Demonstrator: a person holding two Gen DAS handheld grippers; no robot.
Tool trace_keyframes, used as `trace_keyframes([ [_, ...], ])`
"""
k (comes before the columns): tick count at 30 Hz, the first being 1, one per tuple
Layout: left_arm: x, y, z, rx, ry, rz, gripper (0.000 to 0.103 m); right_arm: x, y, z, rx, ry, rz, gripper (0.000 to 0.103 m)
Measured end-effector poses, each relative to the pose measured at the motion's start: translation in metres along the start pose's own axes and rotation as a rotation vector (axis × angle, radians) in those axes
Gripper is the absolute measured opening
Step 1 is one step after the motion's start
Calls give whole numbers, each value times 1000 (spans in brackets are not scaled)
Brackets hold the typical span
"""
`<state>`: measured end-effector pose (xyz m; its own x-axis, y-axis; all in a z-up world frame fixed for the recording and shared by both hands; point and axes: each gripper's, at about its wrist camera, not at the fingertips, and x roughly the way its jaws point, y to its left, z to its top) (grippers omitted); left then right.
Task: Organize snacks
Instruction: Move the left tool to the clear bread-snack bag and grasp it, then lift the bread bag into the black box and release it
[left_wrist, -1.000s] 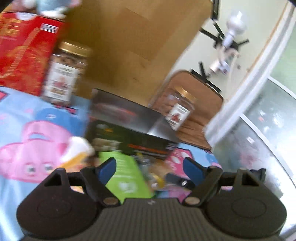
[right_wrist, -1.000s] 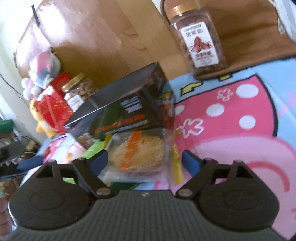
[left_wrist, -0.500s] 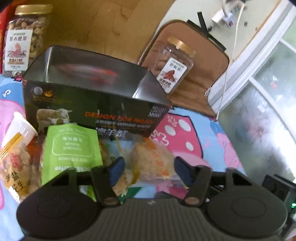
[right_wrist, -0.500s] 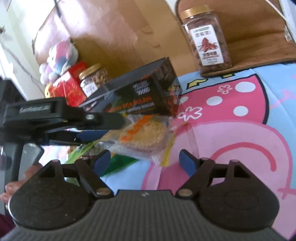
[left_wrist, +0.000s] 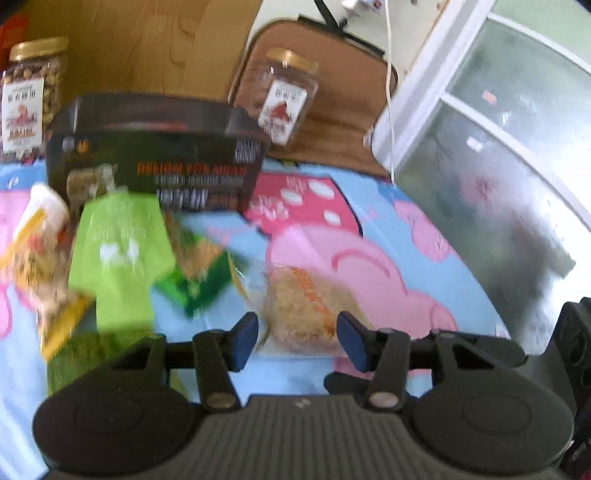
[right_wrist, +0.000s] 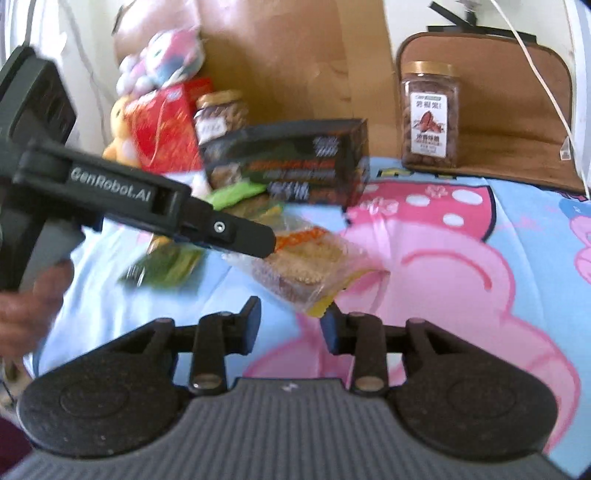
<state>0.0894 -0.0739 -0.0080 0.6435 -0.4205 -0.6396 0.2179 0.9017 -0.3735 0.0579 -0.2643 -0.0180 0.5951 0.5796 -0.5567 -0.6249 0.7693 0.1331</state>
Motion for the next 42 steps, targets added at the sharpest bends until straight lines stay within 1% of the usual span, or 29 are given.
trace_keyframes([
  [1, -2, 1, -3, 4, 1, 1, 58, -1, 3, -5, -16, 17, -8, 51],
  [2, -5, 4, -5, 8, -14, 10, 61, -2, 5, -9, -27, 29, -23, 57],
  [3, -8, 6, -5, 4, -33, 30, 70, -3, 5, -13, -37, 32, -45, 66],
  [4, -10, 8, -3, -12, -42, 41, 76, -5, 4, -16, -41, 33, -55, 67],
  [5, -11, 11, -1, -30, -48, 30, 76, -6, 3, -18, -38, 35, -58, 68],
  [6, -11, 12, 0, -42, -49, 13, 76, -7, 1, -18, -32, 36, -60, 72],
  [7, -10, 14, 4, -56, -44, -6, 76, -7, 0, -16, -29, 32, -62, 74],
  [9, -2, 14, 10, -68, -35, -23, 76, -4, -2, -9, -38, 22, -67, 74],
  [11, 9, 13, 13, -66, -10, -20, 76, 1, 1, -2, -59, 8, -63, 74],
  [12, 16, 13, 12, -67, 9, -16, 71, 5, 2, -1, -68, 10, -56, 74],
  [13, 22, 15, 10, -71, 29, -20, 56, 11, 2, 1, -76, 23, -55, 74],
  [14, 28, 16, 7, -82, 49, -28, 54, 20, 3, 1, -88, 41, -60, 73],
  [15, 27, 15, 4, -77, 24, -27, 52, 24, 4, -1, -94, 51, -62, 66],
  [16, 26, 13, 4, -70, 24, -28, 49, 25, 6, -2, -103, 34, -74, 55],
  [17, 22, 11, 4, -66, 18, -32, 47, 25, 9, -2, -108, 27, -84, 55],
  [19, 10, 6, 8, -65, 1, -32, 47, 20, 11, 3, -97, 20, -60, 51],
  [20, 0, 1, 13, -45, -28, -36, 47, 15, 12, 7, -91, 7, -46, 51],
  [23, -22, -4, 27, -6, -112, -48, 47, -1, 19, 24, -134, -79, -54, 51],
  [26, -35, 4, 57, 2, -187, -36, 47, 0, 18, 52, -152, -142, -38, 51],
  [28, -38, 16, 76, -34, -226, -24, 47, 12, 17, 75, -179, -177, -30, 51],
  [31, -34, 34, 101, -57, -277, 31, 47, 42, 15, 108, -188, -198, 3, 51],
  [34, -20, 57, 120, -91, -296, 101, 47, 79, 18, 132, -187, -187, 27, 52],
  [36, -13, 76, 127, -131, -297, 129, 47, 103, 20, 142, -163, -156, 43, 52],
  [39, -2, 96, 136, -170, -300, 165, 47, 130, 22, 151, -179, -139, 34, 52],
  [41, 3, 106, 138, -187, -304, 199, 48, 144, 22, 154, -181, -136, 25, 56],
  [42, 4, 112, 138, -192, -302, 209, 50, 147, 22, 155, -179, -149, 13, 63],
])
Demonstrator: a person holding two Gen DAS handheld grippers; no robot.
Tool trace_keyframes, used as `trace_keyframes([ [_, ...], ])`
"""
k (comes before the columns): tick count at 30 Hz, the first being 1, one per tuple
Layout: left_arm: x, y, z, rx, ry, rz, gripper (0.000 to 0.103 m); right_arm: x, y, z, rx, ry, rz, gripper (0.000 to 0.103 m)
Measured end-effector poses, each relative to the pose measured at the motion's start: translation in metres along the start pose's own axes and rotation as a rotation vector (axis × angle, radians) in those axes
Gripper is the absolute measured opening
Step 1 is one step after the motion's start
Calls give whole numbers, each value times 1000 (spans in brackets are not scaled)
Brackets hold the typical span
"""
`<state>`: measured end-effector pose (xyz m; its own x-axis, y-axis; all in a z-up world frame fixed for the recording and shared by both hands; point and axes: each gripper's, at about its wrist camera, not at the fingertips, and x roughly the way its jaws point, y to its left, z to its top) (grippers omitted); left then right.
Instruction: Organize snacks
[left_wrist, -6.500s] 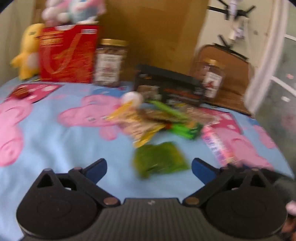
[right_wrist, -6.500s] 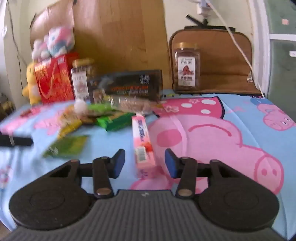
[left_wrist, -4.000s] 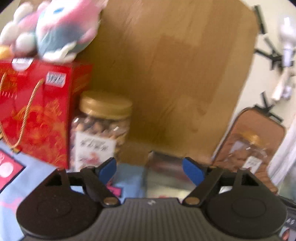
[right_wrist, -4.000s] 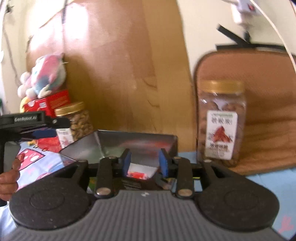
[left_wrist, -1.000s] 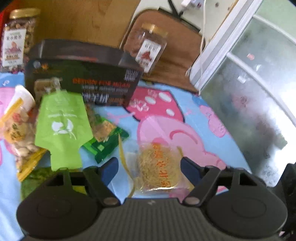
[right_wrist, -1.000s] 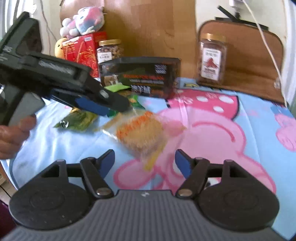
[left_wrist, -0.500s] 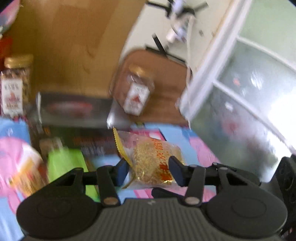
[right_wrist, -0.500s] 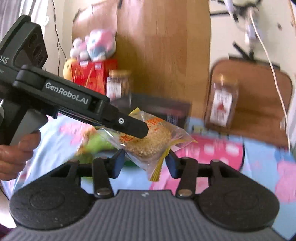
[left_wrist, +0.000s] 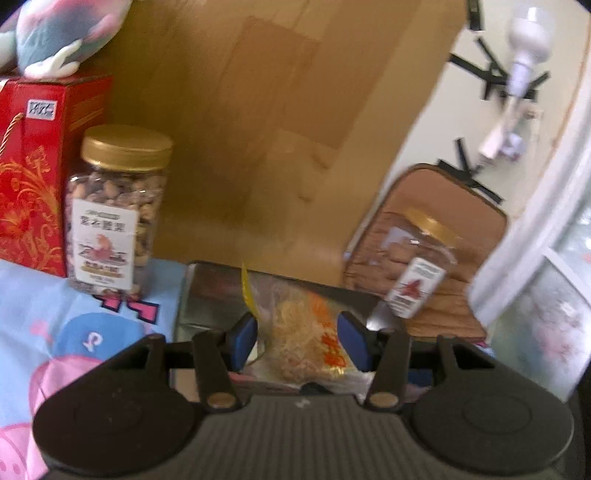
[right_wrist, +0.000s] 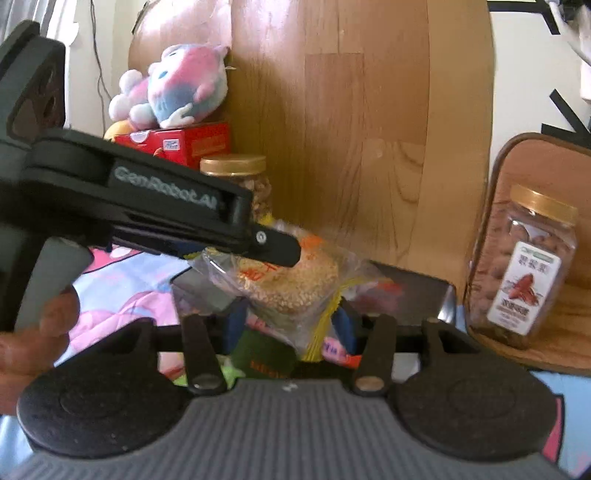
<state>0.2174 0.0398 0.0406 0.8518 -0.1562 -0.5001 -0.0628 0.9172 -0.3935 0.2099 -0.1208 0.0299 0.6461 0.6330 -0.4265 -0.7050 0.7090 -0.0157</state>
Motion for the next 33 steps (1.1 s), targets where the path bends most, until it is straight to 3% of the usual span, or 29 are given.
trace_keyframes([
  [4, -11, 9, 0, -10, -26, -9, 50, -5, -8, -3, 3, -12, -46, 63],
  [9, -61, 15, -14, -27, -100, -71, 52, -60, -11, -20, 110, -82, -37, 63],
  [12, -90, 23, -36, -35, -105, -80, 52, -83, -7, -43, 209, -74, -25, 61],
  [14, -103, 27, -52, -37, -90, -82, 52, -98, -2, -59, 286, -44, 29, 56],
  [16, -114, 33, -70, -39, -71, -86, 52, -105, -1, -73, 406, -7, 148, 56],
  [20, -126, 46, -94, -73, -33, -74, 52, -95, -5, -90, 656, 76, 295, 54],
  [24, -131, 55, -105, -112, -5, -76, 52, -72, -5, -91, 804, 160, 308, 52],
  [26, -132, 55, -106, -113, 2, -82, 52, -58, -3, -90, 841, 184, 329, 29],
  [27, -133, 53, -106, -110, 3, -84, 52, -56, -3, -91, 863, 199, 351, 9],
  [29, -135, 49, -108, -101, 8, -100, 52, -59, -3, -94, 895, 216, 374, 8],
  [33, -131, 36, -114, -75, 57, -155, 52, -94, -9, -99, 808, 213, 351, 5],
])
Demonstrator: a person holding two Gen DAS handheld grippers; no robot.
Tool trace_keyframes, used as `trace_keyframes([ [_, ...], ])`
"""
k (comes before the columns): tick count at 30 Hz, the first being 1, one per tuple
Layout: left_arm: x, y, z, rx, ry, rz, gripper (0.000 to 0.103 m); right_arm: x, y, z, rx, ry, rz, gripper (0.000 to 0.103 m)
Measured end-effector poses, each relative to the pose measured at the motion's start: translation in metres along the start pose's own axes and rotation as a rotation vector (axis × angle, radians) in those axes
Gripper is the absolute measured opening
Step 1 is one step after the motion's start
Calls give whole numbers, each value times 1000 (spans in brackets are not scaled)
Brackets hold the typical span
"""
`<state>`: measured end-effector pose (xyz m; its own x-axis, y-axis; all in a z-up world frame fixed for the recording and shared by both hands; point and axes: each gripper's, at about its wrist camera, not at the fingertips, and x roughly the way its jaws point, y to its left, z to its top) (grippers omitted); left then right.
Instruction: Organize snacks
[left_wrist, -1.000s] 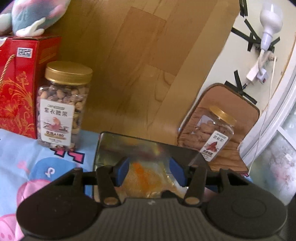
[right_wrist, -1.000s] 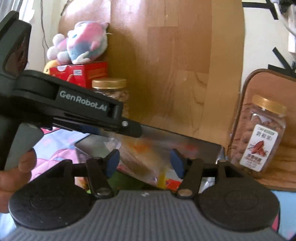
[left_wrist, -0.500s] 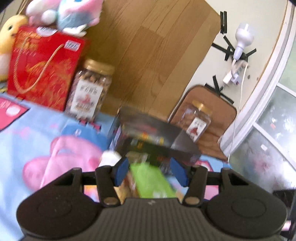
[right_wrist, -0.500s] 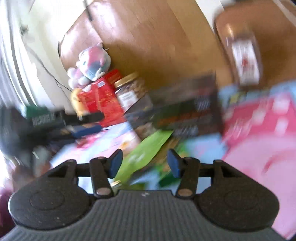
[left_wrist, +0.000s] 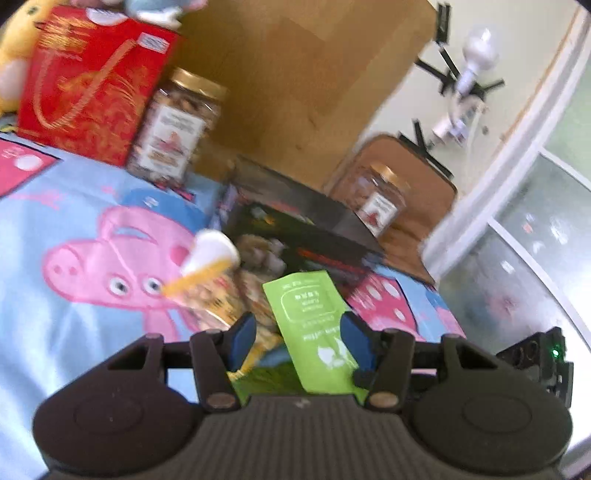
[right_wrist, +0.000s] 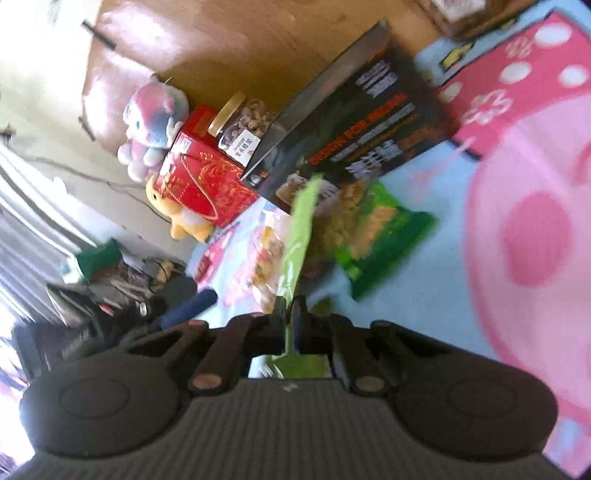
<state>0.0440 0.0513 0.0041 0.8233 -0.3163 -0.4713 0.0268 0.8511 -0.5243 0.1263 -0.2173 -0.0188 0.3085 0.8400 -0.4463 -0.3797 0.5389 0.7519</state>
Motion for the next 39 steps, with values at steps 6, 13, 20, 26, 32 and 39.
trace_keyframes([
  [6, 19, -18, -17, 16, 111, -68, 66, -43, 30, -48, -451, -51, -262, 5],
  [13, 12, -31, -27, 27, 131, -69, 79, -29, 76, -98, -863, -24, -243, 11],
  [20, 22, -20, -26, 16, 169, 12, 46, -21, 65, -93, -816, -4, -219, 28],
  [26, 34, -6, -29, -67, 214, -32, 9, -21, 51, -86, -690, 10, -212, 74],
  [32, 20, -5, -20, -43, 148, 41, 47, -15, 43, -86, -645, 17, -220, 74],
  [39, 37, 1, -15, -70, 159, 31, 69, -8, 47, -92, -692, -2, -231, 75],
])
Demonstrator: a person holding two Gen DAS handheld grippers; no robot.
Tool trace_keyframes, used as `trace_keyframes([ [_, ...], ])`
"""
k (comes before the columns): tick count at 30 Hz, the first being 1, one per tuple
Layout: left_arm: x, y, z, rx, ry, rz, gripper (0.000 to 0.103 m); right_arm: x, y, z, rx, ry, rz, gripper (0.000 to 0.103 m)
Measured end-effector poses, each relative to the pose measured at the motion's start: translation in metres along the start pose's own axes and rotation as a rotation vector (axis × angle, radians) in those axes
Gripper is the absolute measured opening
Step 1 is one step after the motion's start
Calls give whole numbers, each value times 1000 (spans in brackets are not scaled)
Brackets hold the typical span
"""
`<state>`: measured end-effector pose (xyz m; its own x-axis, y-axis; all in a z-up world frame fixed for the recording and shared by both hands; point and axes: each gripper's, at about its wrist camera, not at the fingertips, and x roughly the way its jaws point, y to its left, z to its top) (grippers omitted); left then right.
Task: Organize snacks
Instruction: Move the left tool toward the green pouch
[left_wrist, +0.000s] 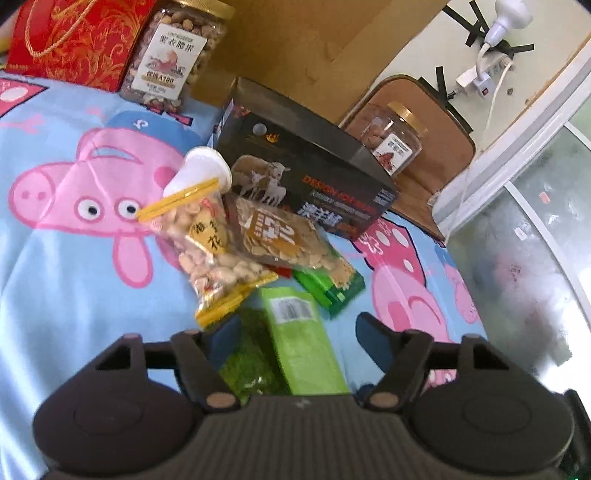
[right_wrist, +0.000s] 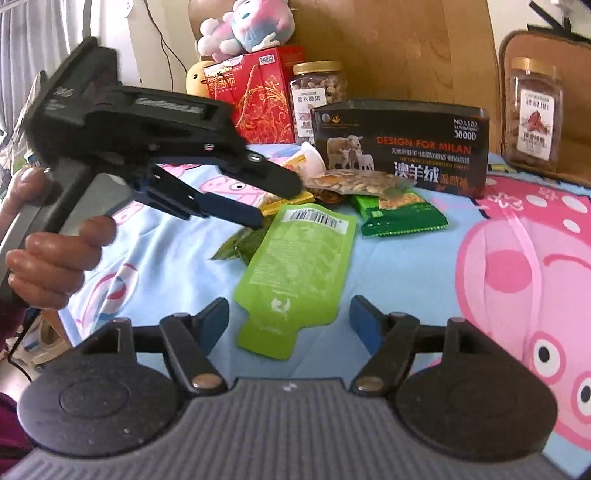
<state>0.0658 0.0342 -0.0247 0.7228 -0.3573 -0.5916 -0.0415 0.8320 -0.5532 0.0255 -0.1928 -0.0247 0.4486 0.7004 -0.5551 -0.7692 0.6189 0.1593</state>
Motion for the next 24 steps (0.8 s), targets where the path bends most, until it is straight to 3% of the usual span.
trace_keyframes([
  [3, 3, -7, 0, 16, 23, -78, 35, 2, 6, -4, -47, -17, -31, 74],
  [4, 5, -11, -1, 20, 36, -101, 32, 2, 8, -6, -65, -25, -44, 72],
  [8, 16, -22, -9, 70, 71, -84, 36, 2, 11, -10, -102, -45, -72, 67],
  [11, 5, -14, -5, 52, 21, -46, 40, -1, 6, -9, -72, -51, -59, 65],
  [14, -7, -1, 6, 3, -29, 20, 58, -3, 3, -8, -25, -55, -42, 63],
  [17, -8, 10, 7, -48, -13, 2, 63, -5, -10, -5, 82, -64, -7, 57],
  [18, -6, 12, 6, -68, 2, -16, 63, -7, -15, -6, 130, -69, 11, 54],
  [21, -1, 9, 4, -75, 7, -47, 66, -9, -37, -8, 283, -72, 15, 17],
  [24, 4, 2, 5, -62, 18, -68, 63, -10, -65, -17, 472, -71, 112, 12],
])
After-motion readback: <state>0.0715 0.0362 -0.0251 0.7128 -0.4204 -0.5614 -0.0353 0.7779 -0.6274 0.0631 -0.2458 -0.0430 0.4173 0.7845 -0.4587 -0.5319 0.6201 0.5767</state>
